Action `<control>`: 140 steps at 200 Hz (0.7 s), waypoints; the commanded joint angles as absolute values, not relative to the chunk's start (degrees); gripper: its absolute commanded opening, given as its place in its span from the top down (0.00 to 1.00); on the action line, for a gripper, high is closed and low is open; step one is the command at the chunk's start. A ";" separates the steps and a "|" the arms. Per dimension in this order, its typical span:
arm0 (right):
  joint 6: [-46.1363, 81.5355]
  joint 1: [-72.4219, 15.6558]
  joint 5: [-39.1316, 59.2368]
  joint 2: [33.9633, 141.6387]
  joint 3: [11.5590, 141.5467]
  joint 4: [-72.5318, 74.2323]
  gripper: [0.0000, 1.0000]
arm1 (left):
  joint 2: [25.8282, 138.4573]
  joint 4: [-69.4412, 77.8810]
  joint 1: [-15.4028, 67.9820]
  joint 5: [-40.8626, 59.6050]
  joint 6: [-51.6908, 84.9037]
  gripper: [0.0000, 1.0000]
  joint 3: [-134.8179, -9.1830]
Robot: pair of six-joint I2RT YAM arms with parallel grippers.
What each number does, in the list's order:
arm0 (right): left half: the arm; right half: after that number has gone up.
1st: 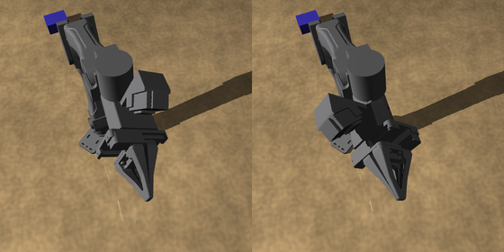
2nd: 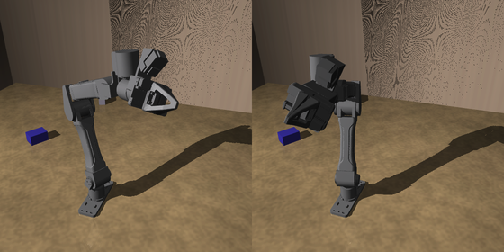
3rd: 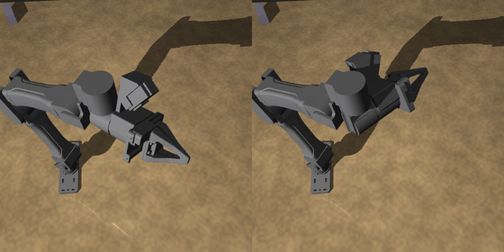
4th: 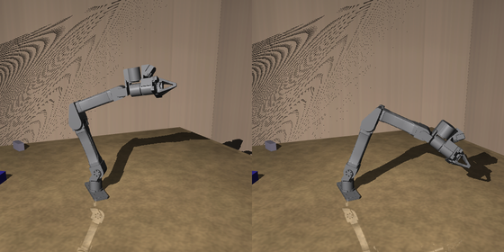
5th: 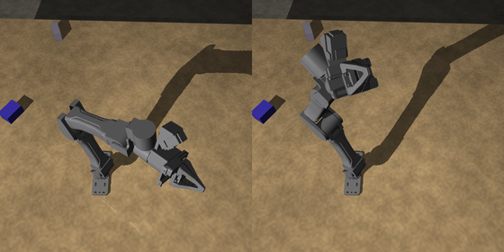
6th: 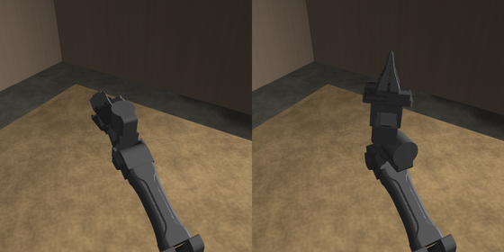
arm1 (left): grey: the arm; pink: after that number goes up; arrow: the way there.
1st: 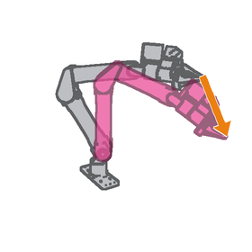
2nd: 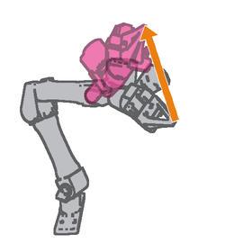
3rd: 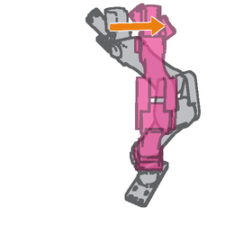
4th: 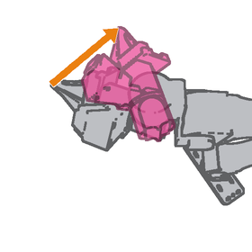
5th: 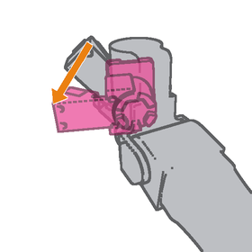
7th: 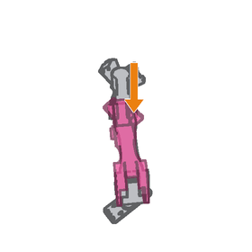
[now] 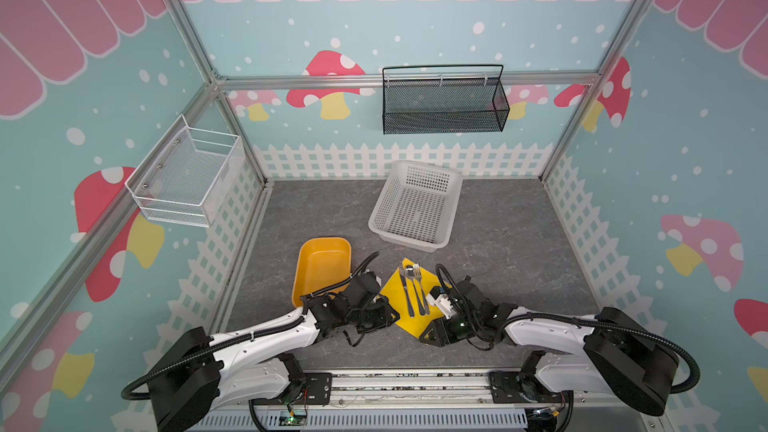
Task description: Place the utensils on the paper napkin and roll it up
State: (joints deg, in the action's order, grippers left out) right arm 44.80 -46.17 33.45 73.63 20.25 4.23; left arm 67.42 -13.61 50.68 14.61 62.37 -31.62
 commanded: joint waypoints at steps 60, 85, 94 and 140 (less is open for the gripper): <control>45.97 -46.40 30.13 76.76 22.17 -0.43 0.51 | 75.57 0.92 51.33 15.96 65.54 0.83 -32.09; 46.30 -46.41 29.84 76.24 22.70 -1.70 0.50 | 76.68 2.70 51.48 15.81 65.87 0.84 -31.64; 46.45 -46.41 28.74 75.54 23.02 -2.84 0.49 | 77.23 3.15 51.59 15.86 66.04 0.84 -31.50; 49.57 -46.41 26.15 72.09 22.71 -2.36 0.49 | 79.72 0.47 53.97 14.93 63.92 0.89 -33.25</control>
